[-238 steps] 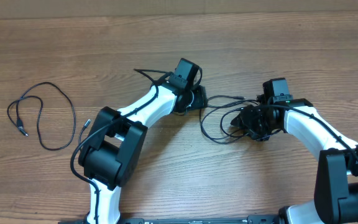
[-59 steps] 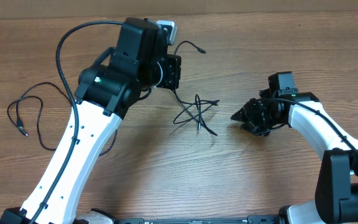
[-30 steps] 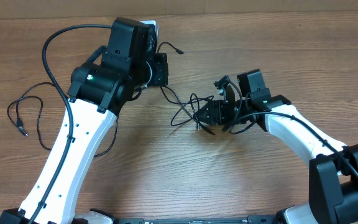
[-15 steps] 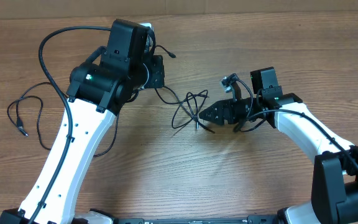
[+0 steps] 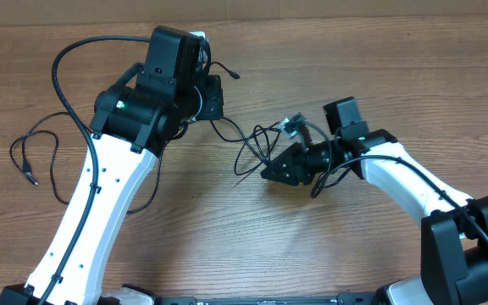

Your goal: Untangle cables

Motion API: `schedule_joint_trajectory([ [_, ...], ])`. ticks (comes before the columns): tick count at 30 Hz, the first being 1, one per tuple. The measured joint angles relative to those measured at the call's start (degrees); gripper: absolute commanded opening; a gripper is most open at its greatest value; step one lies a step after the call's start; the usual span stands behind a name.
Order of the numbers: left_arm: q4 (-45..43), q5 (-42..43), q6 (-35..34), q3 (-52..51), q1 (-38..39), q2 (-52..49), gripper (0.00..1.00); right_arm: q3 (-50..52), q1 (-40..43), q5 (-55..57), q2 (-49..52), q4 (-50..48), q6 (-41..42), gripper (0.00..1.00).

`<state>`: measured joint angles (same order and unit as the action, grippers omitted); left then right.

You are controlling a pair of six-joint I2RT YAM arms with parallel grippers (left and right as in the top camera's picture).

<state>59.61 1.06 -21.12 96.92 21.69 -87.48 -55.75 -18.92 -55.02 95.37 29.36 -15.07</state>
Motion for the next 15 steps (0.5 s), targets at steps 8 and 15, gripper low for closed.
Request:
schedule_joint_trajectory([
  [8,0.0,-0.2,0.0,0.0,-0.2,0.0,0.04,0.0,-2.5,16.4,0.0,-3.3,11.9,0.04],
  [15,0.8,-0.5,0.0,0.0,-2.9,0.0,0.04,0.0,-2.4,36.7,0.0,-3.3,30.9,0.04],
])
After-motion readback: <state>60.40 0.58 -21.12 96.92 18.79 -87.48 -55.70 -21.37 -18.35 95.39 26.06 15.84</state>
